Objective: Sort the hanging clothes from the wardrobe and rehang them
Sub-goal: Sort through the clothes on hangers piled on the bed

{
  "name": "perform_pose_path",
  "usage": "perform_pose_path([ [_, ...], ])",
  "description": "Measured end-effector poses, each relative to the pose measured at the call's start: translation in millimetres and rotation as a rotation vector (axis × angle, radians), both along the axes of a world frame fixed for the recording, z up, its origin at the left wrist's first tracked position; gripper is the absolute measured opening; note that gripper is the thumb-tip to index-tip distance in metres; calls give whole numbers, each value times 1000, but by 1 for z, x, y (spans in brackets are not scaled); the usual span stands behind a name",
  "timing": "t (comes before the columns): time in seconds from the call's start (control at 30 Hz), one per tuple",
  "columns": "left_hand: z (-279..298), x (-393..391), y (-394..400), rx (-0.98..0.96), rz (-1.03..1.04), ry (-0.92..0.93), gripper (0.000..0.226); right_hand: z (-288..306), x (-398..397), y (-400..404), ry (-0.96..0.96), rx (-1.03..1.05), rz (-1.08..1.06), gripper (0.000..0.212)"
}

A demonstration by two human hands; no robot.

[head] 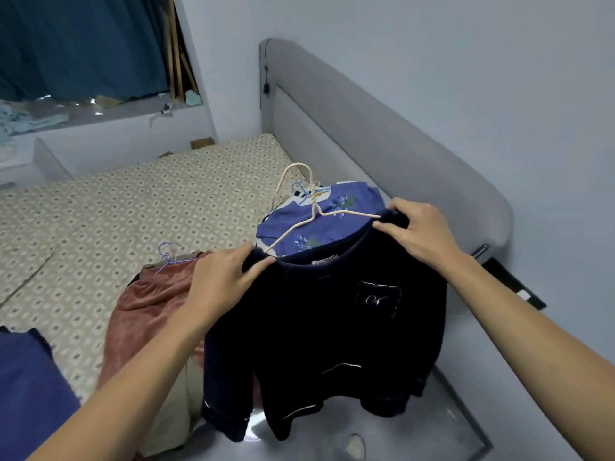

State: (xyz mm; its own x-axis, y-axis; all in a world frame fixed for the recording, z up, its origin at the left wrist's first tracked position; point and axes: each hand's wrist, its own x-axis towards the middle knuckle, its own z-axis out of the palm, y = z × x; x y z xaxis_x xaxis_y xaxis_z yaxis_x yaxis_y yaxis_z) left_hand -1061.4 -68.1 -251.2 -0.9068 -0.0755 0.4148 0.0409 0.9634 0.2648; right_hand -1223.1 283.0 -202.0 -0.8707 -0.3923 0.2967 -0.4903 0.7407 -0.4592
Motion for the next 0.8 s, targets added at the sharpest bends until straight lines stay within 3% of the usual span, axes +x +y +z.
perform_pose_path([
  [0.13,-7,-71,21,-3,26,-53,60,3,-74,17,-16,48,15,40],
  [0.37,-20,-173,22,20,87,-214,36,1,-204,4,-9,138,83,42],
  [0.53,-56,-249,-6,110,99,-330,22,-29,-283,-29,-61,192,87,36],
  [0.8,-104,-353,-45,168,180,-389,20,-80,-389,-81,-144,278,114,30],
])
